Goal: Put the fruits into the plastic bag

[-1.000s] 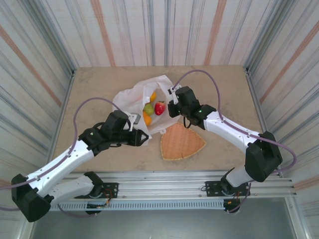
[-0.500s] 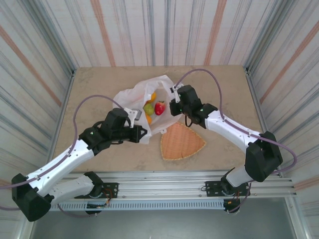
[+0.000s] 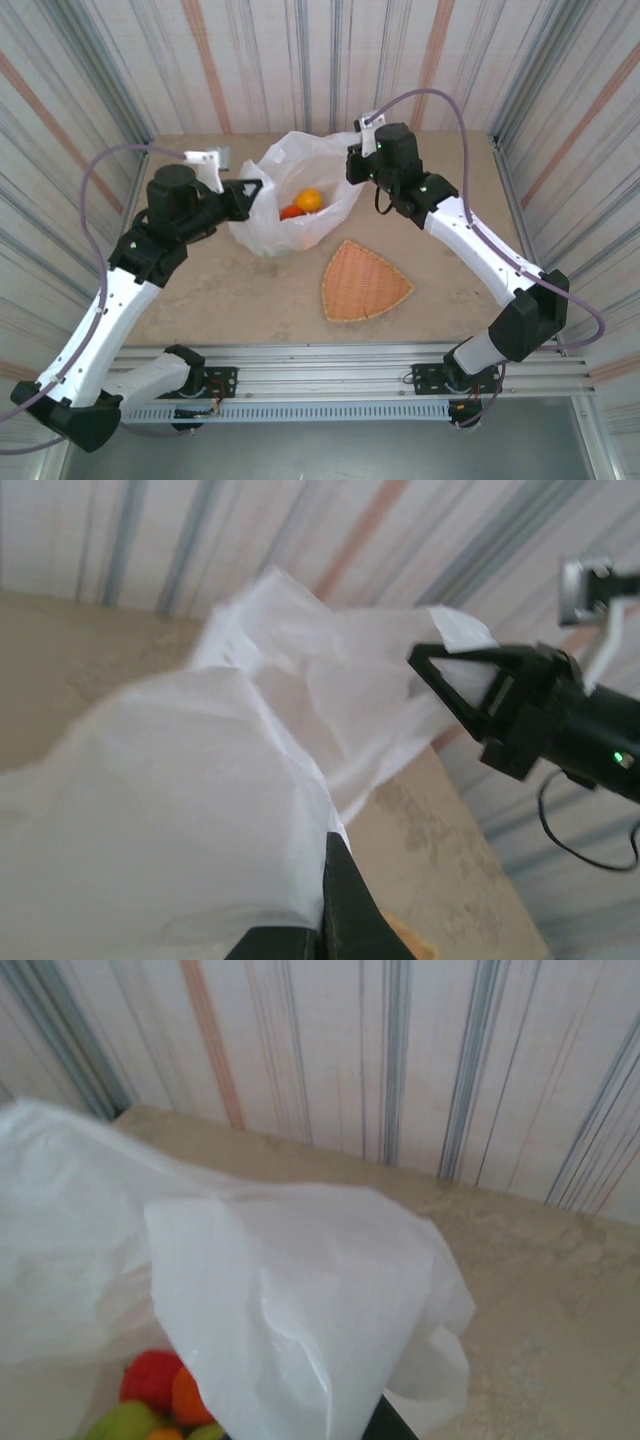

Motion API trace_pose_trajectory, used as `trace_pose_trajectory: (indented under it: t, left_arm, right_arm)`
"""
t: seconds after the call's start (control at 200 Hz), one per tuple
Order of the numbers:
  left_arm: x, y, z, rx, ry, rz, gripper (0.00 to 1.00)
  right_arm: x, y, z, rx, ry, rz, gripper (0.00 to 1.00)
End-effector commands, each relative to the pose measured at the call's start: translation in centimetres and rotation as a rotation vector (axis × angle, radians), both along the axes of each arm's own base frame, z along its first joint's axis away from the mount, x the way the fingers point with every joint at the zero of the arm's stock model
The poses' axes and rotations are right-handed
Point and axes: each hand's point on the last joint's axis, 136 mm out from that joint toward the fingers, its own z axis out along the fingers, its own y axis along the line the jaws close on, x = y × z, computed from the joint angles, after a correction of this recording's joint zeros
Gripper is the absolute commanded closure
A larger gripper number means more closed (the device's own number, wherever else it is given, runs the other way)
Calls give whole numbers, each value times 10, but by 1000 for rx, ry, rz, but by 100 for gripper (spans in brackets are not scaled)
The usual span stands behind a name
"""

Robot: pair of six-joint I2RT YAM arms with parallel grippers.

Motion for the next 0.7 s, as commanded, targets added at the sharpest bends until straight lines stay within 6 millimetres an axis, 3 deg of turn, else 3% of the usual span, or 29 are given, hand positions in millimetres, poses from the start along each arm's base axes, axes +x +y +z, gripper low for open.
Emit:
trace_pose_trajectory:
  t: [0.0,0.281,0.441,0.696]
  left_arm:
    - [9,8,30,-70,-26,1,100]
    - [21,6,82,-142,-95,-58,100]
    - [20,7,98,-164,-124,-64,100]
    - [10,6,109,-180,-152,-85,100]
  right_arm:
    - [8,-4,22,-4,-32,1,99]
    - [10,-8,90,98,-141,-1,99]
    - [7,-4,98,139,-136,19,98]
    - [6,-6,93,125,-121,10,98]
